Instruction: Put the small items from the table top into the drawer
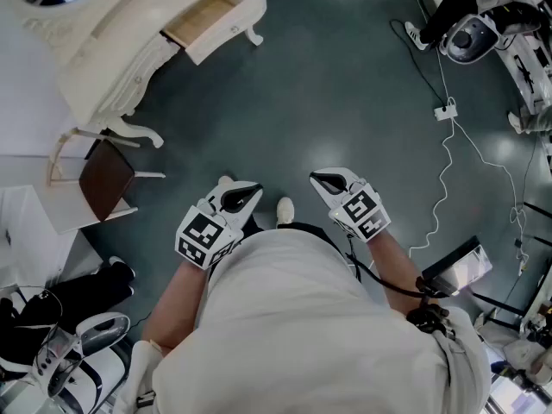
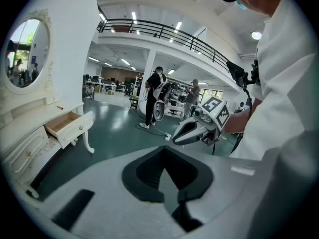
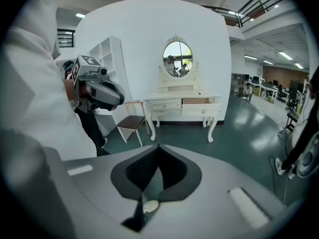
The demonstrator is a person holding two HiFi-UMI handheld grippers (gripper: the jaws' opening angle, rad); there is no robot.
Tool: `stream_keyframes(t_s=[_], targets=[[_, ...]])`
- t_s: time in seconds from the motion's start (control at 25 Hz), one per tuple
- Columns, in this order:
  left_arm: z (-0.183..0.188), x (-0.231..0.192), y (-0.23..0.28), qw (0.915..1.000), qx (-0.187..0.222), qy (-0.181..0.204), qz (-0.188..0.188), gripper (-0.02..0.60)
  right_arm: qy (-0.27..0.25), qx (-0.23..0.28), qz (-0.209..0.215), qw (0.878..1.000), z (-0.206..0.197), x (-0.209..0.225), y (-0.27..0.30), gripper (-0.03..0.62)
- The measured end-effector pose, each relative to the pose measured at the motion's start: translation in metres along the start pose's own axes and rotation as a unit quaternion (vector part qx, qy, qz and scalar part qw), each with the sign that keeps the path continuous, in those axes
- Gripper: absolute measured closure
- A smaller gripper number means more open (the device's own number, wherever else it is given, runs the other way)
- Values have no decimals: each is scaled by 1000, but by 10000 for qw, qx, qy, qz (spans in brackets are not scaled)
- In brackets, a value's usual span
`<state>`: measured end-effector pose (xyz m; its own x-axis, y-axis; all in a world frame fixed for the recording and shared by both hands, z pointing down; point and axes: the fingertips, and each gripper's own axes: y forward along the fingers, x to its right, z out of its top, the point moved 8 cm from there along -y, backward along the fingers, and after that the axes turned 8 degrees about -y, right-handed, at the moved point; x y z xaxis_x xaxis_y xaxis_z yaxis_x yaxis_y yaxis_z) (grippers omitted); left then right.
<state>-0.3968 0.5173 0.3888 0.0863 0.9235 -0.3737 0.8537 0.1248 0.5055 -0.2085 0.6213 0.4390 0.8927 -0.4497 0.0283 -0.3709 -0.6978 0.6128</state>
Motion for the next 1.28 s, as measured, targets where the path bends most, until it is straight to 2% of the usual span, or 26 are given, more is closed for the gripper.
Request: stream_keyframes(t_s=[0.32, 0.48, 0.64, 0.76, 0.84, 0.92, 1.12, 1.28], targets=[[27, 14, 36, 9993, -4, 179, -325, 581, 160, 66, -343, 9993, -13, 21, -31, 594], [49, 4, 66, 9977, -75, 312, -596, 581, 313, 48, -507, 9982, -17, 45, -37, 594], [71, -18, 106, 9950, -82, 367, -923, 581, 520, -191, -542, 9970, -24, 77, -33, 592], [97, -47, 130, 9932, 1, 385, -1095, 581, 580, -414, -640, 9954, -17, 111, -24, 592], [122, -75, 141, 9924, 87, 392, -1162, 581, 496, -486, -709, 9951, 3, 142, -12, 588], [145, -106, 147, 9921, 188, 372, -1180, 581, 373, -550, -723, 9952, 27, 172, 5, 558], [190, -177, 168, 9942, 420, 143, -981, 580, 116, -646, -579, 9962, 76, 253, 36, 551], [210, -228, 181, 9959, 455, -92, -778, 560, 38, -529, -464, 9975, 106, 304, 64, 560]])
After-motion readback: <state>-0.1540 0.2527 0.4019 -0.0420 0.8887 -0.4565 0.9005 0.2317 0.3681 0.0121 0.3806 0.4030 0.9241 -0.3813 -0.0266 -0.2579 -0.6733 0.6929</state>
